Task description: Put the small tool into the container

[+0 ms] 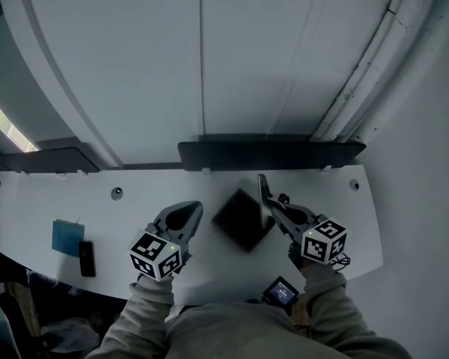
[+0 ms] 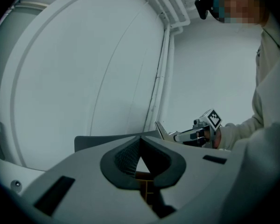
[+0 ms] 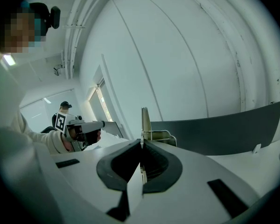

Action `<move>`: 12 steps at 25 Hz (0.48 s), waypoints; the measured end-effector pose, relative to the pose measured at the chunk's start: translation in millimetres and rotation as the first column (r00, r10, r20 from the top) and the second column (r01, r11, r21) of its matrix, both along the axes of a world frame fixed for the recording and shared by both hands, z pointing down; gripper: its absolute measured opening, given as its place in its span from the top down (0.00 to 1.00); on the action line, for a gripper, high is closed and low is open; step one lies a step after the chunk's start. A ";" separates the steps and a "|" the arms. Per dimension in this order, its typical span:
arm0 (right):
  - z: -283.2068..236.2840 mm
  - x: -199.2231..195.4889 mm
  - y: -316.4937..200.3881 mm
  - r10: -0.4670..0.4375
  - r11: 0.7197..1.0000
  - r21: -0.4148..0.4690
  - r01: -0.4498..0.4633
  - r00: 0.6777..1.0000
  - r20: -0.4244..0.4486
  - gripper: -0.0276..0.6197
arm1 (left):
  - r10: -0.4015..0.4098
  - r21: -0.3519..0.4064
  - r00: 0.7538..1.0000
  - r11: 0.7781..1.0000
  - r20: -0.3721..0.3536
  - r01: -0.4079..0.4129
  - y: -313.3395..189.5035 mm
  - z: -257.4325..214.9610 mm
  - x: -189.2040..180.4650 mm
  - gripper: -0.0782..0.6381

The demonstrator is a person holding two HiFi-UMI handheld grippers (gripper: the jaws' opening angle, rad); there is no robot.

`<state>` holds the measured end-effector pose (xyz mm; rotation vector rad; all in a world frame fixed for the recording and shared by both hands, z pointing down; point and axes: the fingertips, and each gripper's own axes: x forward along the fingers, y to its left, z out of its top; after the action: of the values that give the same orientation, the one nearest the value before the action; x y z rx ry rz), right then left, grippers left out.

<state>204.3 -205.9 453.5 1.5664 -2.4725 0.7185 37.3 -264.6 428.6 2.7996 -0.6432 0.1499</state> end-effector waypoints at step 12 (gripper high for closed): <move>15.2 5.2 -13.9 -0.024 0.999 -0.036 0.022 0.999 -0.035 0.92 | -0.012 -0.028 1.000 1.000 0.011 0.013 -3.7 13.4 -3.2 0.90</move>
<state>209.5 -219.9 468.7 1.5226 -2.4342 0.7210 34.0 -268.2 442.0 2.7688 -0.6557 0.1703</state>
